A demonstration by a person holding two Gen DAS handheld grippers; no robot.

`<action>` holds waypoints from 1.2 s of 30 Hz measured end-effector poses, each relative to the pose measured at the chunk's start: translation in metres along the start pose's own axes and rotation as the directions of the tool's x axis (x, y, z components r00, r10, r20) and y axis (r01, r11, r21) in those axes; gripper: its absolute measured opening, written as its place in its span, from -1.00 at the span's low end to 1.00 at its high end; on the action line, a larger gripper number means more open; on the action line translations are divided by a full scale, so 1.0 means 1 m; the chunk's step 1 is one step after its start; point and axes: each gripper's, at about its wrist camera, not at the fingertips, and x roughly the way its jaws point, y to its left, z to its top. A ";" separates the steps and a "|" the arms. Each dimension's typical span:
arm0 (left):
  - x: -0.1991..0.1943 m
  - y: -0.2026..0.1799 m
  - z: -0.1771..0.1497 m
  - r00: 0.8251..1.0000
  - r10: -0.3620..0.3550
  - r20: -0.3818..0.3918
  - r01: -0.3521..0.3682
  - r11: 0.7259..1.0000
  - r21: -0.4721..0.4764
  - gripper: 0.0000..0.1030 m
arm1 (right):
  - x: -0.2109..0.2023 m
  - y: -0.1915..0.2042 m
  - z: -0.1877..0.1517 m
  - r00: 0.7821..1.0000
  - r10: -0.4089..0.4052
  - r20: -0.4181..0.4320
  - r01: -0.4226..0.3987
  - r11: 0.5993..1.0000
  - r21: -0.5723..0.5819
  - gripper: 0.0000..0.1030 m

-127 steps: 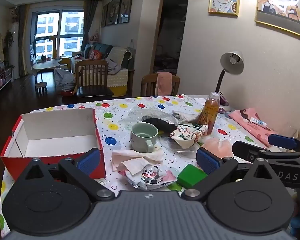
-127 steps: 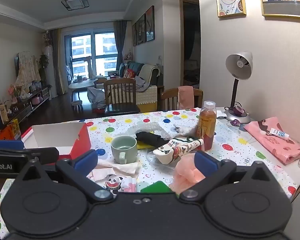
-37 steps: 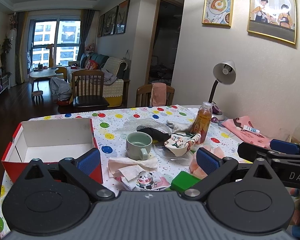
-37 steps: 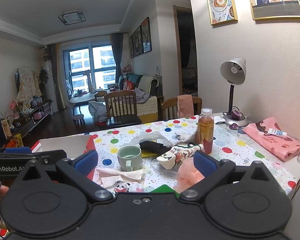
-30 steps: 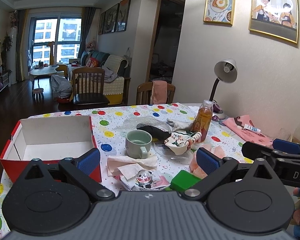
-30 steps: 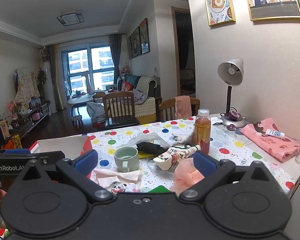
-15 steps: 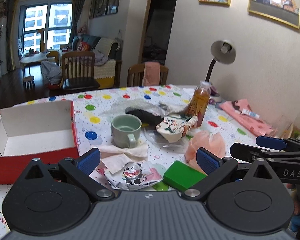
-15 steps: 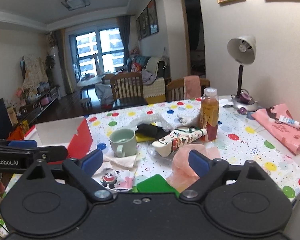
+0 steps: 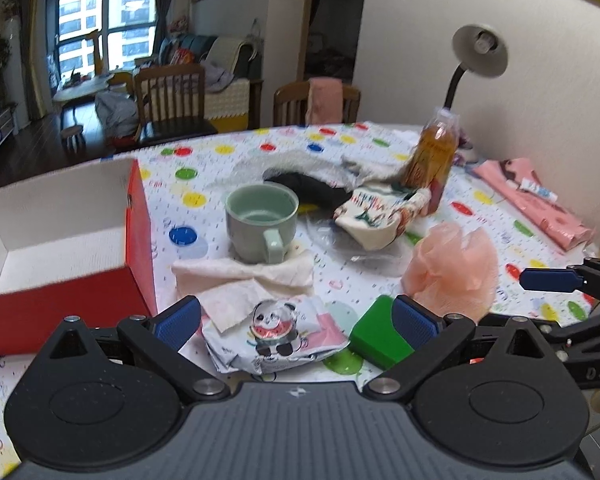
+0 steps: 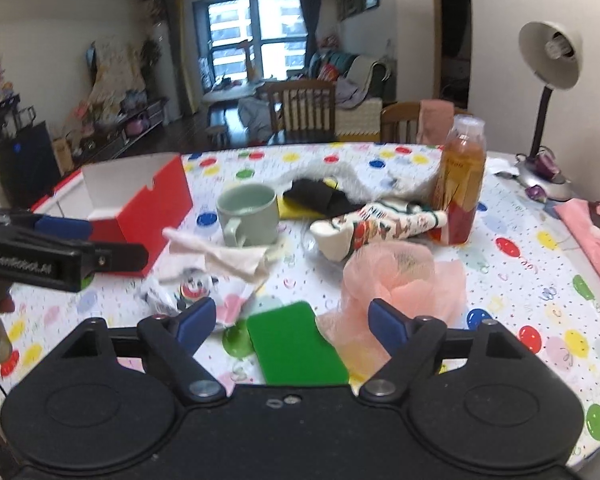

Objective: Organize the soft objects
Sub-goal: 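Grasp the green sponge with the right gripper while the left gripper grasps the panda wipe pack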

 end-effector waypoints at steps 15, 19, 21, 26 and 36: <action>0.062 0.027 -0.021 0.977 0.122 -0.172 -0.146 0.981 -0.131 0.98 | 0.069 0.007 -0.020 0.984 0.081 -0.161 -0.118 0.963 -0.241 0.46; 0.071 0.030 -0.023 0.972 0.125 -0.198 -0.158 0.974 -0.161 0.98 | 0.089 0.010 -0.018 0.972 0.125 -0.201 -0.172 0.957 -0.234 0.44; 0.076 0.031 -0.024 0.969 0.129 -0.209 -0.166 0.971 -0.171 0.97 | 0.099 0.010 -0.020 0.969 0.114 -0.217 -0.166 0.957 -0.239 0.42; 0.089 0.038 -0.025 0.965 0.114 -0.237 -0.168 0.960 -0.223 0.79 | 0.110 0.000 -0.023 0.972 0.074 -0.223 -0.128 0.963 -0.238 0.44; 0.108 0.050 -0.029 0.957 0.071 -0.281 -0.161 0.937 -0.311 0.49 | 0.123 -0.008 -0.021 0.970 0.045 -0.239 -0.111 0.956 -0.271 0.53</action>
